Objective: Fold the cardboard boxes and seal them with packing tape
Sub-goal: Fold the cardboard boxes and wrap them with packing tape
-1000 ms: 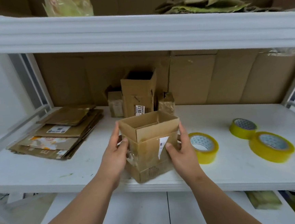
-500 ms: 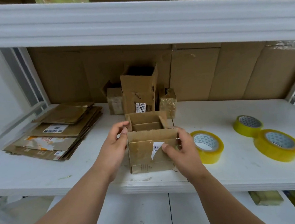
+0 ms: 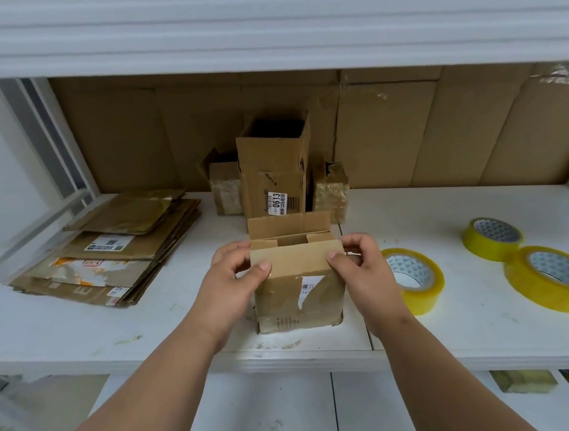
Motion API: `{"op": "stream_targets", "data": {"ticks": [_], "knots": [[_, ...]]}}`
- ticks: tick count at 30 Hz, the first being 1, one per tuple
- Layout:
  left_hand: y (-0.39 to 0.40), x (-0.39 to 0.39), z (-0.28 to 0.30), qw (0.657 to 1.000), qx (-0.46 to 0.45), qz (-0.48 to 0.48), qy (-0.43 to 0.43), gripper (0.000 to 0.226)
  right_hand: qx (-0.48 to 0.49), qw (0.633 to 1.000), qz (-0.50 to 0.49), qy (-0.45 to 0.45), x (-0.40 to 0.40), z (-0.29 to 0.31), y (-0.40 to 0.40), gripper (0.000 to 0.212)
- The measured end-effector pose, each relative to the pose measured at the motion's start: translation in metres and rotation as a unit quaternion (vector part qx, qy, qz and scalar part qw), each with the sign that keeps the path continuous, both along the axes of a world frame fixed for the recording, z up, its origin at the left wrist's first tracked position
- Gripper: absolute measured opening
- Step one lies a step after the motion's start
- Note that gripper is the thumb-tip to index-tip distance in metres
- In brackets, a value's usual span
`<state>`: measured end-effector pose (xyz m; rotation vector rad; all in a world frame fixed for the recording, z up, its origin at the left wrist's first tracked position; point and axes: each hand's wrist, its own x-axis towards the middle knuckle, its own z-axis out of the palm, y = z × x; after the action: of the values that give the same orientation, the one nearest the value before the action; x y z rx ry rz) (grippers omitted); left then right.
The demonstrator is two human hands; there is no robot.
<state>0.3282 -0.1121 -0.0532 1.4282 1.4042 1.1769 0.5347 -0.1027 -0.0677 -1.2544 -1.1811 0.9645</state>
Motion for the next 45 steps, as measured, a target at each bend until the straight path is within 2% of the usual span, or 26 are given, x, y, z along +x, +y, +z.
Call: {"op": "stream_targets", "data": {"ticks": [2, 5, 8, 11, 15, 17, 21, 25, 30, 34, 40, 42, 45], "knots": [[0.003, -0.001, 0.002, 1.000, -0.010, 0.005, -0.006, 0.036, -0.001, 1.000, 0.011, 0.006, 0.001, 0.001, 0.004, 0.041], [0.013, -0.005, 0.007, 1.000, -0.016, -0.020, 0.012, 0.078, -0.017, 0.998, 0.036, -0.050, 0.004, 0.005, 0.013, 0.067], [0.021, -0.005, 0.016, 0.996, -0.030, -0.047, 0.075, 0.094, -0.036, 0.994, 0.070, -0.080, 0.004, 0.013, 0.023, 0.082], [0.025, -0.005, 0.022, 0.992, -0.045, -0.052, 0.109, 0.086, -0.050, 0.988, 0.096, -0.106, 0.005, 0.020, 0.030, 0.082], [0.026, -0.007, 0.012, 0.987, 0.007, -0.031, 0.160, 0.040, -0.010, 0.987, 0.072, -0.140, 0.007, 0.012, 0.028, 0.036], [0.024, -0.006, 0.002, 0.985, 0.039, -0.013, 0.165, 0.030, 0.004, 0.988, 0.056, -0.141, 0.007, 0.002, 0.024, 0.026], [0.024, -0.005, -0.009, 0.984, 0.044, -0.005, 0.174, 0.034, 0.029, 0.988, 0.036, -0.150, 0.008, -0.005, 0.021, 0.029], [0.018, -0.009, -0.010, 0.965, 0.083, -0.009, 0.248, 0.045, 0.059, 0.979, 0.025, -0.191, 0.003, -0.004, 0.018, 0.032], [0.015, -0.007, -0.007, 0.950, 0.113, 0.001, 0.290, 0.044, 0.065, 0.981, 0.002, -0.181, -0.001, -0.003, 0.017, 0.028], [0.014, 0.000, -0.004, 0.915, 0.162, -0.044, 0.367, 0.044, 0.065, 0.978, -0.006, -0.200, 0.000, -0.005, 0.012, 0.027], [0.017, -0.002, 0.005, 0.891, 0.137, -0.064, 0.427, 0.050, 0.069, 0.965, -0.027, -0.251, -0.002, -0.010, 0.000, 0.037], [0.018, -0.002, 0.010, 0.887, 0.129, -0.073, 0.437, 0.052, 0.079, 0.961, -0.065, -0.258, 0.001, -0.016, -0.006, 0.045], [0.018, 0.001, 0.013, 0.886, 0.122, -0.077, 0.442, 0.050, 0.052, 0.940, -0.205, -0.267, 0.014, -0.025, -0.011, 0.040]]}}
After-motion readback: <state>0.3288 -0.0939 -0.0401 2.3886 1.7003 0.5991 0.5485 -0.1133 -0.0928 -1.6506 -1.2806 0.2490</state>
